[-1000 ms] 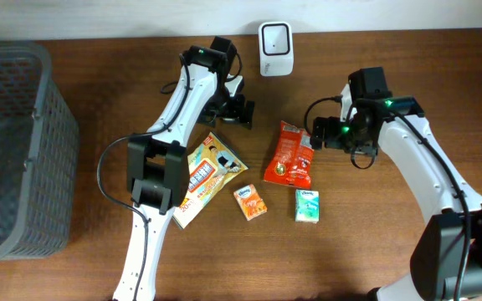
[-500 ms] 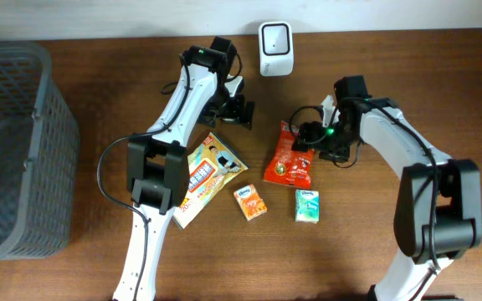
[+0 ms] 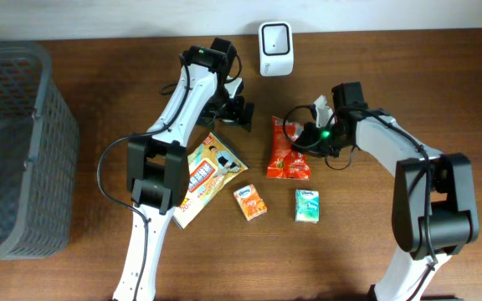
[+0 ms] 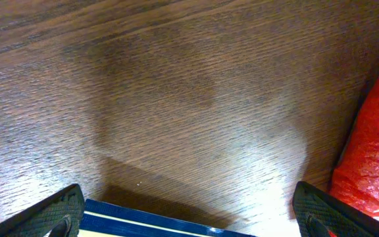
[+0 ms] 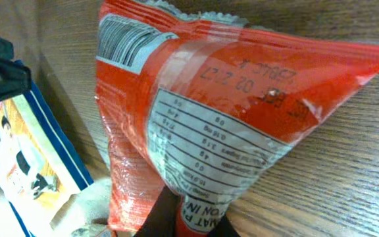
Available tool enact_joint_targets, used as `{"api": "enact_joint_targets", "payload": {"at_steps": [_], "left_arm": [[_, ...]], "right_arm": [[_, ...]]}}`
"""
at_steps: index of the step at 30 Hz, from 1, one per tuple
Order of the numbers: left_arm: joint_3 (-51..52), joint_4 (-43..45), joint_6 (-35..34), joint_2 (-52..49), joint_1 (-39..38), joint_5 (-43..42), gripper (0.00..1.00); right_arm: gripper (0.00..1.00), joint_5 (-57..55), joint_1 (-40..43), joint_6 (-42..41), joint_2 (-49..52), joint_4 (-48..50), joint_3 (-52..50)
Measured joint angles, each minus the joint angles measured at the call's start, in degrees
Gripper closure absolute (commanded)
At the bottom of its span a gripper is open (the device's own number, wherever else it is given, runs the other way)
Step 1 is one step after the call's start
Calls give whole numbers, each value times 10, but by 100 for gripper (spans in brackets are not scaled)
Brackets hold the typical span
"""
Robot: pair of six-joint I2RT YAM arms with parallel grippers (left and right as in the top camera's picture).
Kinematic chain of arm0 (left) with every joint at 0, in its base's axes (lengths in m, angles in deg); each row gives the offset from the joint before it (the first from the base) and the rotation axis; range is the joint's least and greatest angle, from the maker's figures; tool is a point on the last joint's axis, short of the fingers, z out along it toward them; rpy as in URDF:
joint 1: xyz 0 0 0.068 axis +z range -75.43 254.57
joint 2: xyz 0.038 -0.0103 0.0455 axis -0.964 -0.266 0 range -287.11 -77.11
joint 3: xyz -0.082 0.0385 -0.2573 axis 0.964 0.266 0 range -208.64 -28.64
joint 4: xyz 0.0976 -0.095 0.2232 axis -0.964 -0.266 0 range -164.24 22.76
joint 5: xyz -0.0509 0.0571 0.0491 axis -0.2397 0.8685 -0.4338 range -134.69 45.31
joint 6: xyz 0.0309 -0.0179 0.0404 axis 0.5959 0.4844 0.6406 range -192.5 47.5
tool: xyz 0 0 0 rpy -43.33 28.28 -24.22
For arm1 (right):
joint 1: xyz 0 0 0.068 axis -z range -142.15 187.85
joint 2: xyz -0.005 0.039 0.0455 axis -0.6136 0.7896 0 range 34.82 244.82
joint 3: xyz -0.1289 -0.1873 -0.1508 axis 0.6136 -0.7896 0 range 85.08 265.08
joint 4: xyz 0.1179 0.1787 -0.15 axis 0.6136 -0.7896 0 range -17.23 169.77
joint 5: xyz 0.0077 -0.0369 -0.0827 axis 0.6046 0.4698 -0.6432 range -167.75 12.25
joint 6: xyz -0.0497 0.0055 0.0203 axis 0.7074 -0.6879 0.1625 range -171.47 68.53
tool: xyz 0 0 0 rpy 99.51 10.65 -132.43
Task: Scan the item barcode
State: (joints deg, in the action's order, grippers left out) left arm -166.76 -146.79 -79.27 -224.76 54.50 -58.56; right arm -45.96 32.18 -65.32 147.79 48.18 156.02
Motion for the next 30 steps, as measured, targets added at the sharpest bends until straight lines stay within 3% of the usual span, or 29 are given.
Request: {"api": "enact_joint_targets", "payload": {"at_steps": [3,4,5,6,8,12,14,15,16,19,21,23,24,27,30], "left_arm": [[0,-2,0,0,0,0,1],[0,-2,0,0,0,0,1],[0,0,0,0,0,0,1],[0,3,0,0,0,0,1],[0,11,0,0,0,0,1],[0,11,0,0,0,0,1],[0,12,0,0,0,0,1],[0,7,0,0,0,-3,1],[0,3,33,0,0,-45,1],[0,20,130,0,-17,-231,1],[0,32,145,0,-53,-276,1],[0,60,132,0,-93,-267,1],[0,64,116,0,-115,-245,1],[0,54,97,0,-125,-201,1],[0,52,91,0,-114,-160,1]], "right_arm": [[96,-106,-1,34,1,-165,80],[95,-211,-2,40,0,-251,145],[84,-257,-4,40,-1,-276,168],[84,-321,-10,41,-2,-323,199],[90,-442,-46,46,-3,-340,221],[92,-555,-87,29,25,-371,222],[79,-556,-90,-6,37,-387,225],[37,-530,-82,-19,37,-398,242],[14,-480,-54,-22,37,-406,278],[14,-273,98,37,34,-422,335],[23,-226,153,66,31,-401,298],[33,-196,156,79,27,-336,230],[44,-179,154,82,29,-297,178],[46,-132,148,83,28,-179,78],[47,-61,113,85,26,-158,51]]}}
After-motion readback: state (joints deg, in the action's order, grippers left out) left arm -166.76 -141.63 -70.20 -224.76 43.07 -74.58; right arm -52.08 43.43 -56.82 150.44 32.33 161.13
